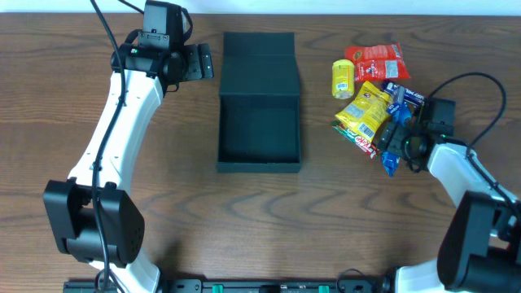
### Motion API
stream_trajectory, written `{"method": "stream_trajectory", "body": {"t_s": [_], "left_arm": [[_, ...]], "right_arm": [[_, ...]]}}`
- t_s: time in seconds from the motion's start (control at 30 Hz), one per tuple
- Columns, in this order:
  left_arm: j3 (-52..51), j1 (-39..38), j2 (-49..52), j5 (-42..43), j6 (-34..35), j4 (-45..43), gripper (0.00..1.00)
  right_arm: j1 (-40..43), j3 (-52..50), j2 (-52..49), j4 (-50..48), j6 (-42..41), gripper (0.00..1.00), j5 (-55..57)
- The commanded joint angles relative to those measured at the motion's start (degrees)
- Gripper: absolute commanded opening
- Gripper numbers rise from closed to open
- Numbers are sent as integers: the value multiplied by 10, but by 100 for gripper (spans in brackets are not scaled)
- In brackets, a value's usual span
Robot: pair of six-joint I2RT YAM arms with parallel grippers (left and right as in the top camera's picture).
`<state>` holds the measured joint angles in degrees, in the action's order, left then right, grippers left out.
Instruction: Pack container
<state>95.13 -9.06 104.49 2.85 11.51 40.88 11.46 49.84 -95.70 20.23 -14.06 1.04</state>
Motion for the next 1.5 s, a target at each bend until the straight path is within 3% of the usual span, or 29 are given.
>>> {"method": "stream_trajectory", "body": {"t_s": [0.0, 0.57, 0.93, 1.13, 1.3, 1.47], "left_arm": [[-3, 1, 6, 2, -13, 0, 96], [-3, 1, 6, 2, -13, 0, 95], [-3, 1, 6, 2, -13, 0, 95], [-3, 1, 6, 2, -13, 0, 95], [-3, 1, 6, 2, -13, 0, 95], [-3, 1, 6, 1, -13, 0, 95]], "right_arm": [[6, 12, -16, -3, -7, 90, 18], [7, 12, -21, -23, -7, 61, 22], [7, 12, -21, -29, -8, 36, 22], [7, 12, -21, -28, -22, 32, 20], [7, 49, -18, 16, -22, 28, 3], [7, 144, 0, 108, -14, 16, 0]]}}
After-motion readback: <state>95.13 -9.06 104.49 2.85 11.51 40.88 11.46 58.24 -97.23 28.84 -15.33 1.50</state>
